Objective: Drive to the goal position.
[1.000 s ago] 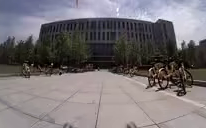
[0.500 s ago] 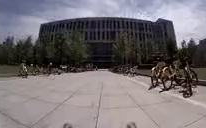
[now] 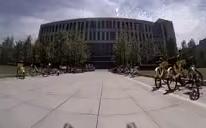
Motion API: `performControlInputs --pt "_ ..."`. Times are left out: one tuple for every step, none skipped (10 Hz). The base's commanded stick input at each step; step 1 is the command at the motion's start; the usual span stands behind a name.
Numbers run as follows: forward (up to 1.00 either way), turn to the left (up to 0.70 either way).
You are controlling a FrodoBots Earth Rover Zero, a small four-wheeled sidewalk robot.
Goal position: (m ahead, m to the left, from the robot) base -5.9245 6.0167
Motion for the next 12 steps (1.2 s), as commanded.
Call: performControlInputs --pt "0.0 0.45" --pt "0.0 0.45" --pt "0.0 0.45" --pt "0.0 0.45" --pt "0.0 0.45" --pt "0.0 0.45" --pt "0.0 0.45" --pt "0.0 0.45" --pt "0.0 0.45" --pt "0.0 0.45" --pt "0.0 0.45" --pt "0.0 0.45"
